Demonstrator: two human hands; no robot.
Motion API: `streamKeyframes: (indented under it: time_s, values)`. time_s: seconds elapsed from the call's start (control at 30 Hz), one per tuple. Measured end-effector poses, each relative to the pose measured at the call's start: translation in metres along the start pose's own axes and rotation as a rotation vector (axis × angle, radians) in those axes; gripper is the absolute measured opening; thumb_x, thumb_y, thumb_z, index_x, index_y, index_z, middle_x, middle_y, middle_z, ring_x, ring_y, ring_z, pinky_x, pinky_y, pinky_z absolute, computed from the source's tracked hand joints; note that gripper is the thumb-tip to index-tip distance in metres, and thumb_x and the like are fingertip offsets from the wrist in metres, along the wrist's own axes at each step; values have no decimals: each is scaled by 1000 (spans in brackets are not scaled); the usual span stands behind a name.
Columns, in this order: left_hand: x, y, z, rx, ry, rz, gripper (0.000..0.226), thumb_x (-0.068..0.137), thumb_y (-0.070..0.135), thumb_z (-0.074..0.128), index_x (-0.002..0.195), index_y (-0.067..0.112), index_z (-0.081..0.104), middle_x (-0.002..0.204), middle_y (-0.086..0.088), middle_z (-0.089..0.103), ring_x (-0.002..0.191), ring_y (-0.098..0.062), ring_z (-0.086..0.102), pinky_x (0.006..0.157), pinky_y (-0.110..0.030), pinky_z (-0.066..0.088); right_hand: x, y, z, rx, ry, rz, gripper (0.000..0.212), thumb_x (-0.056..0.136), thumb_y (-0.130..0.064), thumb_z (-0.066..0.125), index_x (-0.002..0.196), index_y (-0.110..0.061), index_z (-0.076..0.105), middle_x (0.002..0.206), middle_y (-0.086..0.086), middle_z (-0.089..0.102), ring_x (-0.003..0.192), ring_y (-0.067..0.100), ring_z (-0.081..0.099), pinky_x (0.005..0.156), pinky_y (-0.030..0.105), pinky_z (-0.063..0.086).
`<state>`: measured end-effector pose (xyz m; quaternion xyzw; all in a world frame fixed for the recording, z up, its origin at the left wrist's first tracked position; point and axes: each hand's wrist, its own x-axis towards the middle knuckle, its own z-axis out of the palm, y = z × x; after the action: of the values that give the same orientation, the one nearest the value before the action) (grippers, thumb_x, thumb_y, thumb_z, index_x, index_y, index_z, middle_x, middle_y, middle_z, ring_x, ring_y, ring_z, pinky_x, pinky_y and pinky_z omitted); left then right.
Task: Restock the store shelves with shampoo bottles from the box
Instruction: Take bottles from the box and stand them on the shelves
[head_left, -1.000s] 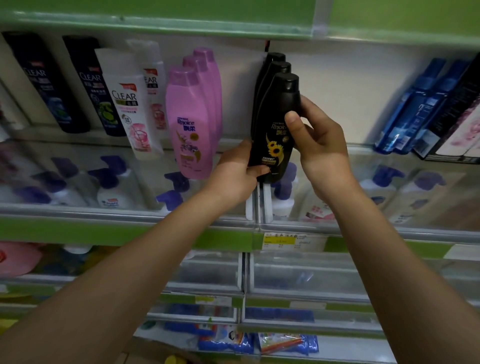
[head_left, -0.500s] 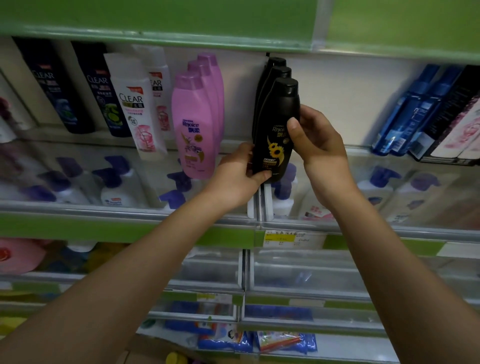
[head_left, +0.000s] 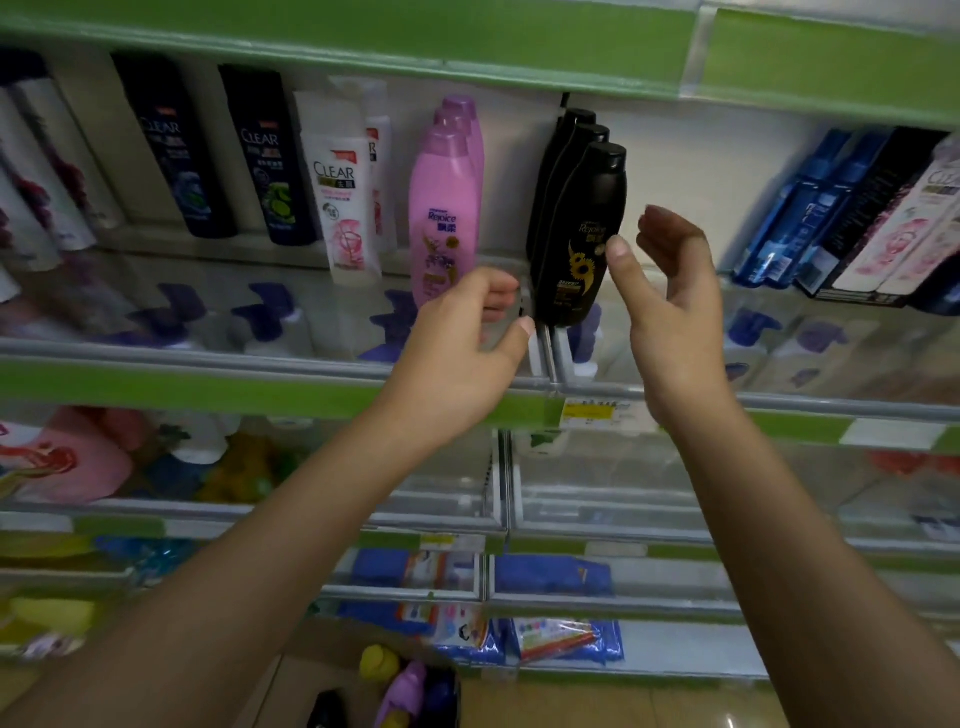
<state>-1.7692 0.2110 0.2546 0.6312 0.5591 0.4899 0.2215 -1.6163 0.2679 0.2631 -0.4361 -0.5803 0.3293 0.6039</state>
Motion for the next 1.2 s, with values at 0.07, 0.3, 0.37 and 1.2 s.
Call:
streamKeyframes:
  time_s: [0.07, 0.3, 0.37, 1.2]
  values:
    - [-16, 2, -13, -32, -14, 3, 28, 91, 19, 60, 118, 14, 54, 113, 3, 59, 107, -10, 57, 97, -32, 49, -19, -9, 6, -18, -4, -13, 42, 94, -24, 62, 132, -13, 49, 131, -3, 53, 124, 4, 49, 88, 3, 41]
    - [-84, -20, -72, -55, -70, -45, 26, 92, 18, 59, 117, 17, 53, 111, 4, 59, 103, -6, 57, 88, -19, 49, -98, -27, 41, -91, 45, 49, 37, 95, -26, 61, 129, -17, 52, 129, -3, 58, 120, 4, 54, 102, 22, 46]
    - [-109, -36, -92, -70, -108, -76, 25, 92, 18, 58, 117, 17, 53, 111, 3, 59, 102, -5, 57, 87, -18, 48, -128, -26, 58, -93, 47, 82, 35, 94, -25, 62, 127, -17, 53, 124, -4, 59, 118, 6, 55, 102, 28, 47]
    - [-388, -306, -118, 23, -384, -948, 21, 94, 14, 54, 114, 13, 59, 108, 0, 62, 101, -9, 58, 69, -6, 38, -428, 197, 188, -238, -232, 891, 15, 94, -12, 61, 107, -16, 59, 94, -12, 59, 90, 6, 58, 99, 40, 49]
